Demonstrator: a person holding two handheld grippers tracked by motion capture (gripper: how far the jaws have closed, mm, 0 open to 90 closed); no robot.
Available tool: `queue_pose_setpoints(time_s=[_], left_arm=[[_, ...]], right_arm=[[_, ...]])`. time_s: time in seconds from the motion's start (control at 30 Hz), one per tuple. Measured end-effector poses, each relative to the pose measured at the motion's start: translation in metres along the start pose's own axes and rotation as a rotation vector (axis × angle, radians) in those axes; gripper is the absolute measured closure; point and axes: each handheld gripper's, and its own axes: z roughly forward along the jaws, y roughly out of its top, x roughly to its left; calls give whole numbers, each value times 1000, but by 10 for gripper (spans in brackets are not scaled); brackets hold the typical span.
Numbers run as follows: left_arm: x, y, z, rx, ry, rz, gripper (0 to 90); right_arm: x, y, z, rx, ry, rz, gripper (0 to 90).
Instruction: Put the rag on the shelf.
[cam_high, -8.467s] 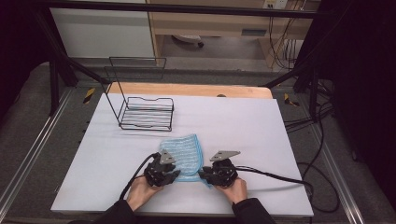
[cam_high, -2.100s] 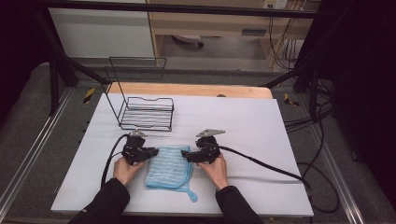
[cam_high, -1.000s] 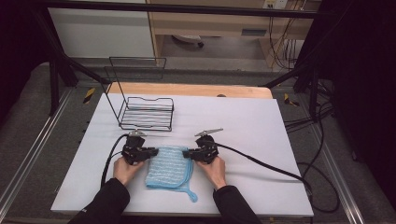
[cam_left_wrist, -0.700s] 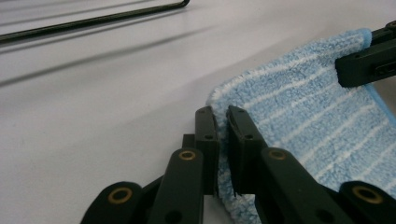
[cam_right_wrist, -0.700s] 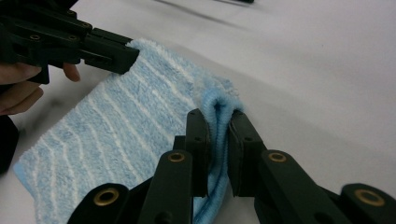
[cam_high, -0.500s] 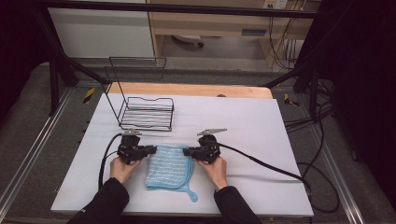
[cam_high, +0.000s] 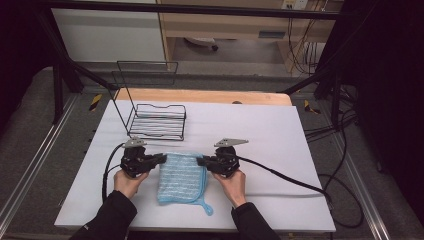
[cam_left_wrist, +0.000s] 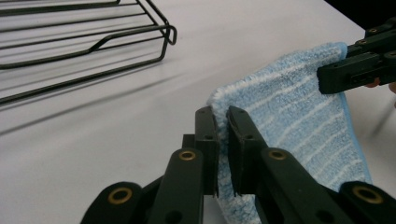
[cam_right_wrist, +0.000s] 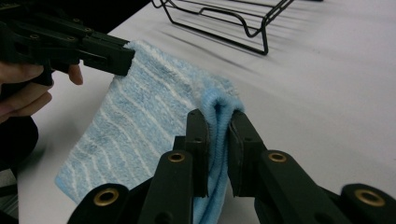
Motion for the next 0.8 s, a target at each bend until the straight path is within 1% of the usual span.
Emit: queue_pose_setpoints(time_s=[0.1,0.17,0.3,0.53,0.6,0.8], left_arm=[[-3,2,-5,-20,3,7,831],[-6,3,-9,-36,-9,6,830],[-12,5,-16,-67,-12,16,830],[-20,9,-25,-108,0,38,831],[-22,11,-28,-121,3,43,831],[-29,16,-37,-163,22,67,830]], right_arm=[[3,2,-6,-29,8,-10,808],[5,4,-10,-48,13,-13,808],[8,7,-17,-81,16,-19,809],[16,13,-29,-119,5,-63,809],[19,15,-31,-133,8,-69,809],[27,22,-40,-163,3,-104,810]])
